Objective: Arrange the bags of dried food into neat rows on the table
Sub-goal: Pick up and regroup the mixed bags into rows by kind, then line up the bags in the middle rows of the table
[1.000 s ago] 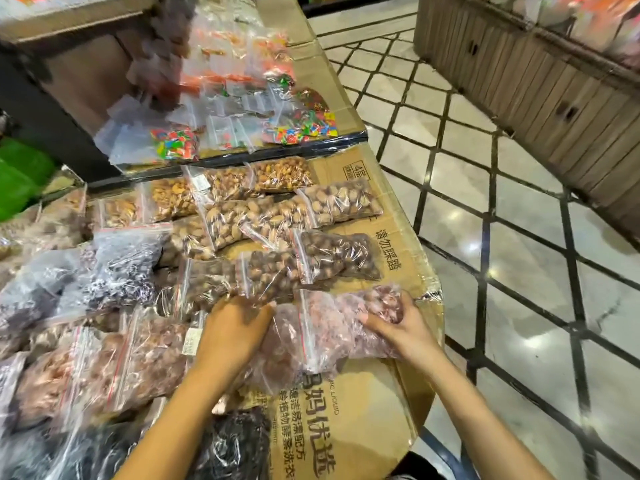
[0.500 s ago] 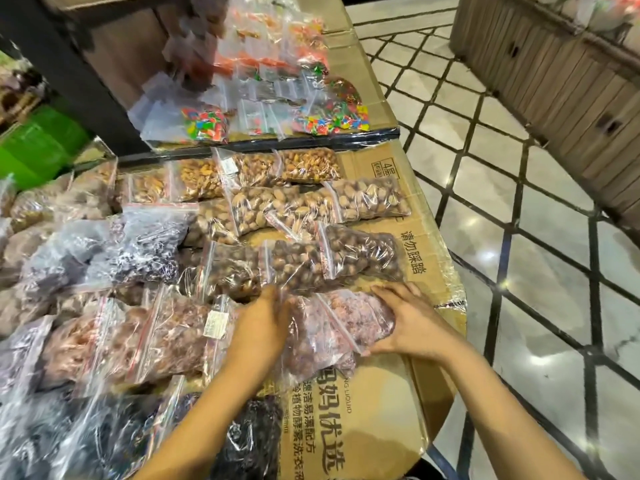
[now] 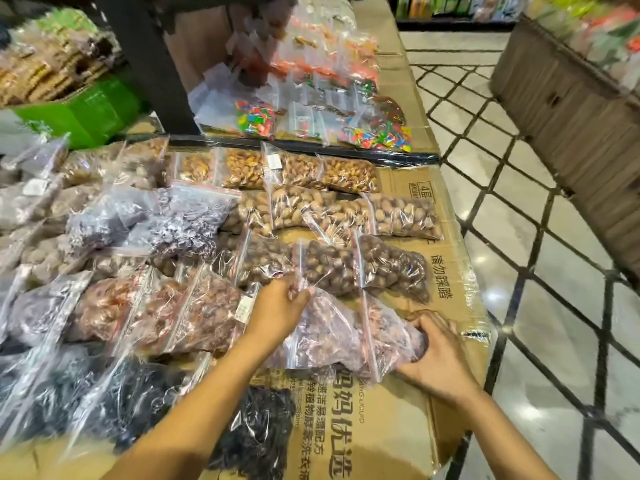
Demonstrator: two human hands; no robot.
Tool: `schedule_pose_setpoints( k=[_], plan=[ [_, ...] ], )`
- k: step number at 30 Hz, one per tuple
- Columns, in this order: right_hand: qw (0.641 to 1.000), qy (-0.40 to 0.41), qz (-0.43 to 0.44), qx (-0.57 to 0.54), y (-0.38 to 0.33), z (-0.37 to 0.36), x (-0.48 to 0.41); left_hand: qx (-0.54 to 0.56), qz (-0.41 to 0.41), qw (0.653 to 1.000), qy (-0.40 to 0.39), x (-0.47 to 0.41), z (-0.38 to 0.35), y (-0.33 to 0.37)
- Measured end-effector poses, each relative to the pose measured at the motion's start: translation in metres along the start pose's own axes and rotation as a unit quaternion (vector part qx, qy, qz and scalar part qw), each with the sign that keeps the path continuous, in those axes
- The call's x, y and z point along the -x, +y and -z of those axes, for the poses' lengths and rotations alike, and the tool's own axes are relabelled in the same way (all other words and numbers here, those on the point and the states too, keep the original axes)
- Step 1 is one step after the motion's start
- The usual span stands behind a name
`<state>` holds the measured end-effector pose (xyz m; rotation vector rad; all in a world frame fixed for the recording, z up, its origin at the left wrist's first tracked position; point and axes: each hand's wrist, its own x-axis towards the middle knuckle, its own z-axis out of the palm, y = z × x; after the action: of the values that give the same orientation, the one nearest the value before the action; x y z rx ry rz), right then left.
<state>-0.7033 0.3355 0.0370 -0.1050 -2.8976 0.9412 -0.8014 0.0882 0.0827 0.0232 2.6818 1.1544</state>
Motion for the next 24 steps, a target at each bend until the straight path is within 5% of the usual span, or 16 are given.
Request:
schedule_pose_setpoints(
  k=[5,8,12,17,21,24],
  plan=[
    [0.979,-0.175,-0.025,0.097,-0.006,0.016,-0.007,0.067,-0.035,0.996,-0.036,0.007,0.015,-0.001],
    [0.964,-0.252,-0.077,-0.024,-0.036,0.03,-0.024,0.089,-0.034,0.995,-0.01,0.006,0.053,-0.003],
    [0.968,-0.172,-0.078,-0.164,-0.11,0.024,-0.056,0.121,-0.017,0.99,0.069,-0.012,0.133,-0.031],
    [0.973,-0.096,-0.071,-0.198,-0.211,-0.039,-0.137,-0.022,0.031,0.983,0.178,-0.077,0.229,-0.134],
    [0.967,-0.141,-0.105,-0.185,-0.287,-0.113,-0.207,-0.165,0.04,0.971,0.17,-0.131,0.29,-0.197],
    [0.941,-0.123,-0.234,-0.212,-0.317,-0.165,-0.233,-0.196,0.054,0.977,0.06,-0.156,0.318,-0.204]
  ],
)
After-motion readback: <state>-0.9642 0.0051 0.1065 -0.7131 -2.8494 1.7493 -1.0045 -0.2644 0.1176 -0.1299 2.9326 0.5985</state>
